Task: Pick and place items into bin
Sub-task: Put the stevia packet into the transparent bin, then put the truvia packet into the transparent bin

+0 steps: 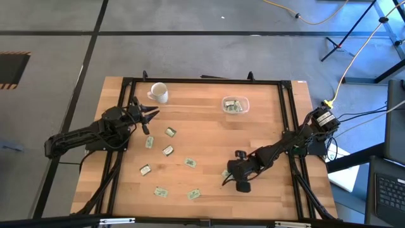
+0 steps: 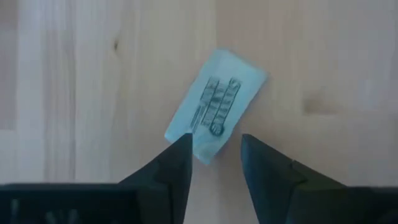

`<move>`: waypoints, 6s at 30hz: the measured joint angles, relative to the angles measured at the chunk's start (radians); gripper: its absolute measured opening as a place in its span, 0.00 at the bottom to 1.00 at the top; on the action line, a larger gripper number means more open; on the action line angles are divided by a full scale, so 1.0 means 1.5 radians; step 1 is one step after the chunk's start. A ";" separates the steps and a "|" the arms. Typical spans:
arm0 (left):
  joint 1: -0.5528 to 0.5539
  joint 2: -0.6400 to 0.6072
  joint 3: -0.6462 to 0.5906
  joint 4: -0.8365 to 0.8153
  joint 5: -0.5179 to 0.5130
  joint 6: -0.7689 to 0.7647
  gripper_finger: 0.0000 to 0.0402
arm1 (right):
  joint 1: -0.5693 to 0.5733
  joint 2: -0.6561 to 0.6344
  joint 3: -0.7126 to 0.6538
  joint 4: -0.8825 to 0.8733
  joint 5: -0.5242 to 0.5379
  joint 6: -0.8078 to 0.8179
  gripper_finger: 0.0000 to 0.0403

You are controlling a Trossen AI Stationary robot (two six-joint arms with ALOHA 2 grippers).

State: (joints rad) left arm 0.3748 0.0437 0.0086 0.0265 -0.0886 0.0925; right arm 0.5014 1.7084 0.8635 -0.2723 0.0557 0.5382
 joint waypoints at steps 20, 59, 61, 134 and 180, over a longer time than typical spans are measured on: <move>0.000 0.000 0.000 0.000 0.000 0.000 0.20 | 0.001 0.056 0.005 -0.005 0.036 -0.031 0.30; 0.000 0.000 0.000 0.000 0.000 0.000 0.20 | -0.094 -0.170 0.038 -0.169 0.104 -0.133 0.03; 0.000 0.000 0.000 0.000 0.000 0.000 0.20 | -0.127 -0.197 0.038 -0.195 0.132 -0.163 0.03; -0.137 0.352 0.078 -0.001 0.070 -0.030 0.33 | -0.567 -0.330 0.039 -0.128 0.030 -0.239 0.31; -0.183 0.917 0.332 -0.109 0.004 -0.020 0.06 | -0.580 -0.377 -0.042 -0.070 0.017 -0.303 0.31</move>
State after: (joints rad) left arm 0.0998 1.4193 0.5072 -0.1367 -0.0826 0.0631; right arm -0.3691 1.1433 0.8002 -0.3778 0.0813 0.0841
